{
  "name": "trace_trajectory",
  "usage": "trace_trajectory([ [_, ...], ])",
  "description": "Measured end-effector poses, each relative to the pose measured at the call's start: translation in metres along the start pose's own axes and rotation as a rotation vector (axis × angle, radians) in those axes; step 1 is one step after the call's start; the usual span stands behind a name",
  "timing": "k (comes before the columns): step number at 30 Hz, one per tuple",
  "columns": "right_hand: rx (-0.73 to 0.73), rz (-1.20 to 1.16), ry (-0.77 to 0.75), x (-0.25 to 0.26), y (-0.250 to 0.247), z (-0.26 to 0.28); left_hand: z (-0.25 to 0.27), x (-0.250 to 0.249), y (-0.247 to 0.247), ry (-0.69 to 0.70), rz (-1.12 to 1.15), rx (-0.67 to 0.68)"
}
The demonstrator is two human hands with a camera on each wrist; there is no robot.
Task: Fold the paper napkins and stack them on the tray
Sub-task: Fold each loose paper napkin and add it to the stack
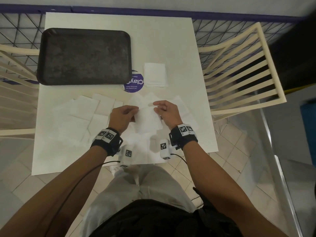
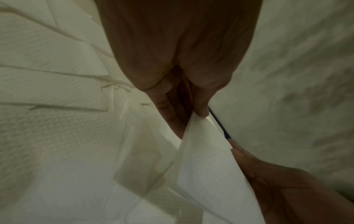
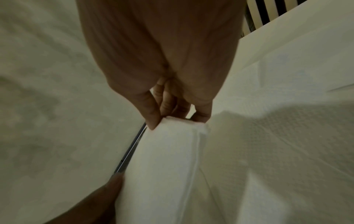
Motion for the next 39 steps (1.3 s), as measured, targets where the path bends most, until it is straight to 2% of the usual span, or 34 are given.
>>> trace_trajectory([
  [5, 0.036, 0.117, -0.092, 0.012, 0.008, -0.002, -0.001, -0.005, -0.007, 0.063, -0.1, -0.012],
  [9, 0.107, 0.339, -0.296, 0.033, 0.029, 0.006, -0.001, -0.012, -0.01, 0.159, -0.191, 0.01],
  [12, 0.125, 0.497, -0.343, 0.043, 0.047, 0.012, 0.0, -0.021, -0.014, 0.236, -0.219, 0.012],
  [16, 0.124, 0.532, -0.38, 0.063, 0.06, 0.019, -0.005, -0.023, -0.027, 0.34, -0.277, -0.006],
  [20, 0.136, 0.543, -0.366, 0.064, 0.069, 0.018, -0.013, -0.026, -0.044, 0.382, -0.309, -0.032],
  [26, 0.087, 0.366, -0.241, 0.066, 0.06, 0.016, -0.016, -0.031, -0.067, 0.435, -0.339, -0.055],
  [33, -0.01, 0.25, -0.169, 0.062, 0.059, 0.026, -0.014, -0.033, -0.076, 0.489, -0.327, -0.045],
  [39, -0.023, 0.185, -0.141, 0.059, 0.061, 0.034, -0.016, -0.034, -0.073, 0.496, -0.245, -0.073],
])
Point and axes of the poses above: each hand's wrist, its own z-axis away from the middle knuckle, its own y-axis out of the palm, x = y × z, the point moved 6 cm from there along -z, towards the middle knuckle, and after that the axes turned 15 degrees about -x, right-handed, at the moved point
